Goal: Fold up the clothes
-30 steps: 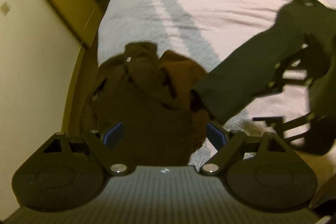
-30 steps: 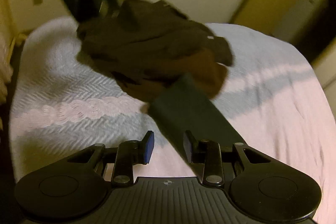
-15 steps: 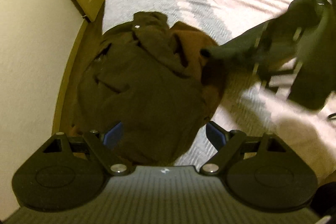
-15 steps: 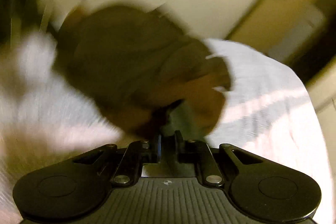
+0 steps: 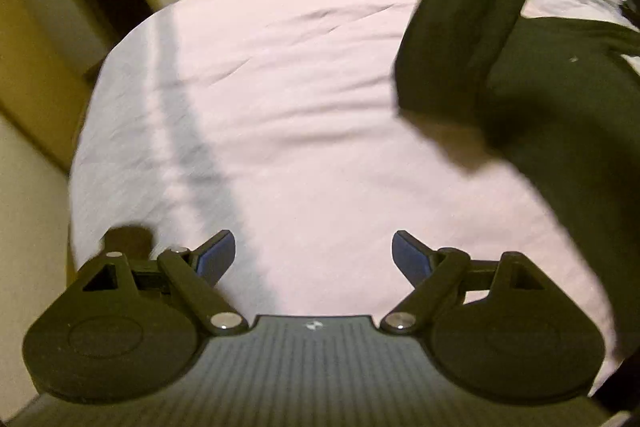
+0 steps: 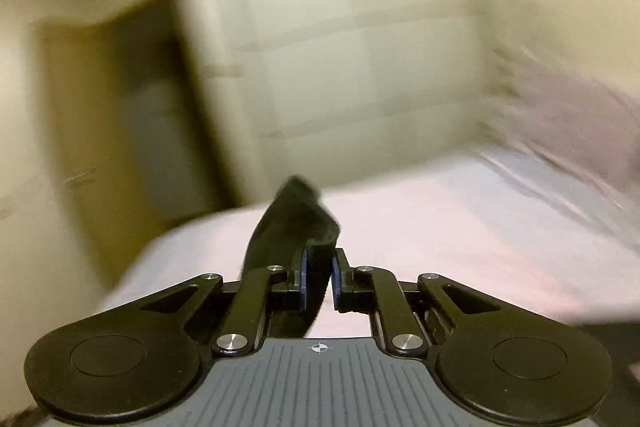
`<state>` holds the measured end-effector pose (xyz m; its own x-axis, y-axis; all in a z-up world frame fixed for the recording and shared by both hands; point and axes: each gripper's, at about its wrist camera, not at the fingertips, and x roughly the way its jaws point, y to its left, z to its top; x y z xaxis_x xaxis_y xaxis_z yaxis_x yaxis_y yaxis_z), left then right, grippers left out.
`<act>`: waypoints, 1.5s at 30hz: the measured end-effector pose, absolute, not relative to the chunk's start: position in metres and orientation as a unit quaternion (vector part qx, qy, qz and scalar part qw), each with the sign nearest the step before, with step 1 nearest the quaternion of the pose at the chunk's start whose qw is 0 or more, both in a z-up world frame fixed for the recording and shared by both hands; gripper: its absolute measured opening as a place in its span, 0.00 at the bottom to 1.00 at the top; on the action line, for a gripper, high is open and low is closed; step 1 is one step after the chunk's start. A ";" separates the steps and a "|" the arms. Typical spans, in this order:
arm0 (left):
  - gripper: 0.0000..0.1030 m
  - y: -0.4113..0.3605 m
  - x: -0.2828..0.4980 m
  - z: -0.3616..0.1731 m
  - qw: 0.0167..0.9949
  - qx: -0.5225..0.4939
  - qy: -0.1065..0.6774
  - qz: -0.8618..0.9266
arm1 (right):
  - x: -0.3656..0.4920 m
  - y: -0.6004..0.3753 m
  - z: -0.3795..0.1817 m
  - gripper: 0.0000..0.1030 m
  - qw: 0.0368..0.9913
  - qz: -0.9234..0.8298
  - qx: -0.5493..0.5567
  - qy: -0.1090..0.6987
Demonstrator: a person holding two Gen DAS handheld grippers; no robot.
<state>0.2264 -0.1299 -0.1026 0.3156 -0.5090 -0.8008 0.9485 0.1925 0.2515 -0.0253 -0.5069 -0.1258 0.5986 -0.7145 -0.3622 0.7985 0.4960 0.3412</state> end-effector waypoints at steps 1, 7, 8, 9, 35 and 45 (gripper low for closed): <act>0.81 -0.144 0.212 -0.104 0.714 0.379 0.288 -0.513 | -0.056 -0.531 -0.153 0.10 0.836 -0.462 0.280 0.098; 0.81 -0.220 0.125 -0.152 0.698 0.420 0.328 -0.479 | -0.156 -0.619 -0.284 0.10 0.757 -0.463 0.429 0.168; 0.81 -0.231 0.116 -0.161 0.693 0.420 0.335 -0.480 | -0.163 -0.626 -0.295 0.10 0.754 -0.453 0.443 0.174; 0.81 -0.241 0.108 -0.170 0.690 0.421 0.338 -0.481 | -0.169 -0.633 -0.305 0.10 0.751 -0.444 0.456 0.179; 0.77 -0.330 0.075 -0.221 0.633 0.458 0.316 -0.538 | -0.256 -0.624 -0.337 0.43 0.678 -0.459 0.548 0.173; 0.77 -0.366 0.030 -0.202 0.618 0.454 0.289 -0.574 | -0.403 -0.608 -0.282 0.58 0.608 -0.588 0.521 0.113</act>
<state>0.0297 -0.3656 -0.2020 0.1757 -0.4469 -0.8771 0.9707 -0.0698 0.2299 -0.4027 -0.6084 -0.2821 0.2821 -0.5973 -0.7508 0.8333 -0.2353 0.5003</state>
